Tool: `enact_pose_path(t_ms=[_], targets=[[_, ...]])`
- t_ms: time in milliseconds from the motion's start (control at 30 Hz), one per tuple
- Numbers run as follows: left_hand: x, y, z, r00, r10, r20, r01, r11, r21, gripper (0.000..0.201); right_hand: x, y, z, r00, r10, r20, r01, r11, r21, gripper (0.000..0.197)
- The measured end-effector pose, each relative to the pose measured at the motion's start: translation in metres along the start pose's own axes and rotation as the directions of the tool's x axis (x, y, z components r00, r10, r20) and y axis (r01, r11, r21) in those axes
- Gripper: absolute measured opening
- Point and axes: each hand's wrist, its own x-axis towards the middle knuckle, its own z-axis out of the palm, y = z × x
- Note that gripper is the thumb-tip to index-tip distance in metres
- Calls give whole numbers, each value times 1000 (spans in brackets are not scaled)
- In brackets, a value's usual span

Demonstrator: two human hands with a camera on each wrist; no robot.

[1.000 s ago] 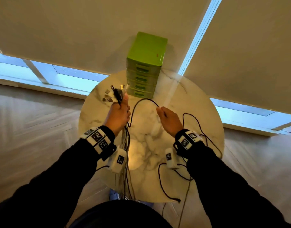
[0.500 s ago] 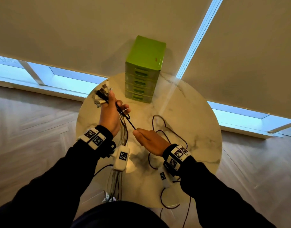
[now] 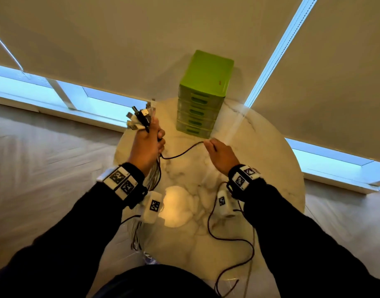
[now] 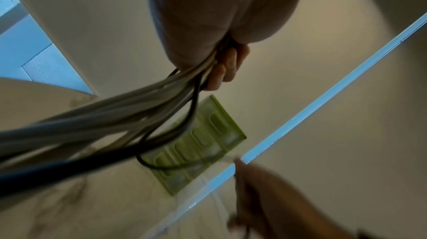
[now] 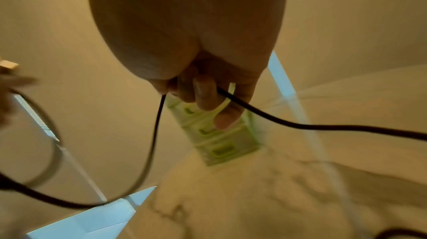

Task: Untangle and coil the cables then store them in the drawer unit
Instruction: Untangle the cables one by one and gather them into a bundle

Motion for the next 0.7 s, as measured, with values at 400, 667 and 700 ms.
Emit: enact_pose_path(t_ms=[400,667,700], targets=[[3,-20,13,978,-205,-44,185,942,-279,33,-29,-78,31,907,-405,114,410,912,-16,28],[35,22,-19,955,-138,-262,-36,824,-566,33,-80,9,41,898,-147,416,30,961,274,40],[39,28,-27,956,-118,-269,-56,826,-561,33,-84,21,40,887,-111,447,-2,969,246,39]])
